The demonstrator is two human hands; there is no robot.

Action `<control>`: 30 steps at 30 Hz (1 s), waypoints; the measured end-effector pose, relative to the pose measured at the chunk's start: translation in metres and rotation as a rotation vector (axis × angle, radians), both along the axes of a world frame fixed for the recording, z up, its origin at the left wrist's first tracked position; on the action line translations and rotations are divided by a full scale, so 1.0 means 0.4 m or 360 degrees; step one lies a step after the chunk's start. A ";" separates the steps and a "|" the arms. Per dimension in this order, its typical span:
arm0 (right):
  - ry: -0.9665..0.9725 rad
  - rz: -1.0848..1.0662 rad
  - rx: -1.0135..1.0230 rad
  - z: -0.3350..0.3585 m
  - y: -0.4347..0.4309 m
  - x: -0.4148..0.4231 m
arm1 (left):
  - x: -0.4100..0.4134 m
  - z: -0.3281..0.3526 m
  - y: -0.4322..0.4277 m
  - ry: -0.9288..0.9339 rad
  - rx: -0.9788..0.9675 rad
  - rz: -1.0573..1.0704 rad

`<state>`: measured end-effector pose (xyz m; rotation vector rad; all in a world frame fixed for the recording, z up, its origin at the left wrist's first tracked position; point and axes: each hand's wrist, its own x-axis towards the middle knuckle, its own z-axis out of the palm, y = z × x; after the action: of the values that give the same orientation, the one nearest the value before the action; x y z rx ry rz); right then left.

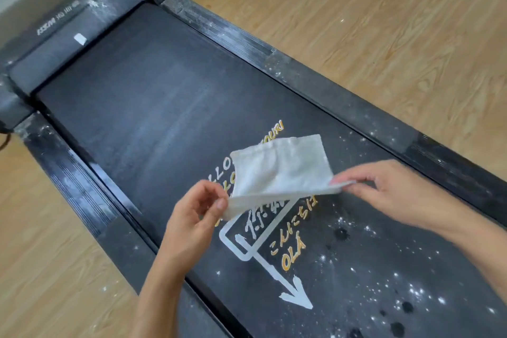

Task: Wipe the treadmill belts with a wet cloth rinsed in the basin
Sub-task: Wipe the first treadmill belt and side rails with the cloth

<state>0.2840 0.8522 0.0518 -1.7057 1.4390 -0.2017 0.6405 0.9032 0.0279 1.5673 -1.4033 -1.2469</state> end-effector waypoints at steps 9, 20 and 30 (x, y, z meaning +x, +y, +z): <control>-0.0297 -0.0469 0.0169 -0.118 0.034 0.006 | -0.040 -0.091 0.007 -0.0403 0.0084 0.0050; -0.0034 -0.0516 -0.0148 -0.214 -0.102 0.070 | -0.055 -0.170 -0.142 -0.0678 -0.0254 0.0265; 0.0347 -0.0192 -0.0617 -0.204 -0.067 0.077 | -0.059 -0.177 -0.014 -0.0799 -0.0401 -0.0365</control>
<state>0.3148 0.8256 -0.0299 -1.9999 1.7526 -0.3920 0.6169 0.8975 -0.0429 1.6386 -2.0173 -0.7774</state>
